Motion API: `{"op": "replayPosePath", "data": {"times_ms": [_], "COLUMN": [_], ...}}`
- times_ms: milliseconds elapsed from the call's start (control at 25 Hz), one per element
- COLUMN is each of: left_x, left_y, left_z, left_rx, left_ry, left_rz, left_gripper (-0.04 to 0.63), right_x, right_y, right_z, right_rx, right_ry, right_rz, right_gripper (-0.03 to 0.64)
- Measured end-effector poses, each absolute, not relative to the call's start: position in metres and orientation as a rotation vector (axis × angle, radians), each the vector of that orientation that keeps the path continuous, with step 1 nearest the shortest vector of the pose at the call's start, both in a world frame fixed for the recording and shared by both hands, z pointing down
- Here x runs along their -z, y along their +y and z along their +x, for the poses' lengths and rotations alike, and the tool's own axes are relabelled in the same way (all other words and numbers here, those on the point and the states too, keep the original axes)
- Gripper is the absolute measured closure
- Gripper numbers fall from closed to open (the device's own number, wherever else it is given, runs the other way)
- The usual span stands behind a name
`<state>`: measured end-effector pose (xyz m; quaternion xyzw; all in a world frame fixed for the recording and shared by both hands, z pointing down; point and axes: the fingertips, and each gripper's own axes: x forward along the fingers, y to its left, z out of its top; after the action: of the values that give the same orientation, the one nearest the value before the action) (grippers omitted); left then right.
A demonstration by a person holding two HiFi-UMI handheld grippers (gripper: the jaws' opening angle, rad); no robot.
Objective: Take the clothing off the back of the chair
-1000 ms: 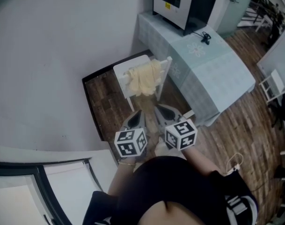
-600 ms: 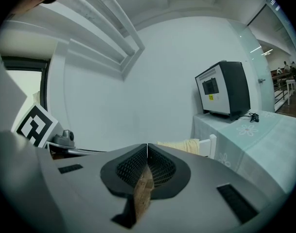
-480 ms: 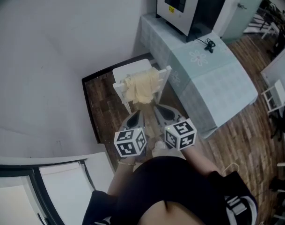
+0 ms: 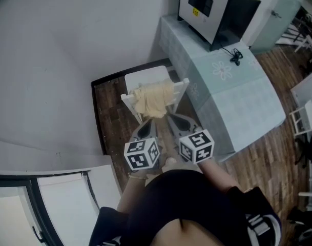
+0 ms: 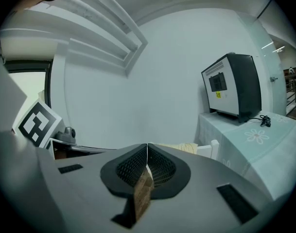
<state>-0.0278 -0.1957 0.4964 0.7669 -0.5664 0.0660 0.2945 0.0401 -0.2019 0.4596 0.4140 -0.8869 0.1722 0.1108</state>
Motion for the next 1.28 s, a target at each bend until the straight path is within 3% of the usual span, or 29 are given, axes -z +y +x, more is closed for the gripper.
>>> {"op": "replayPosePath", "data": {"times_ms": [1280], "left_x": [-0.548], "left_y": [-0.258], "left_z": [-0.046], "left_rx": [-0.234], "left_ry": [-1.694], "left_rz": [1.868], "left_gripper": [0.594], "right_x": [-0.507], "right_y": [-0.281], "right_z": [0.053], "right_rx": [-0.513], "right_ry": [-2.551], "right_rz": [1.147], "right_gripper": [0.603]}}
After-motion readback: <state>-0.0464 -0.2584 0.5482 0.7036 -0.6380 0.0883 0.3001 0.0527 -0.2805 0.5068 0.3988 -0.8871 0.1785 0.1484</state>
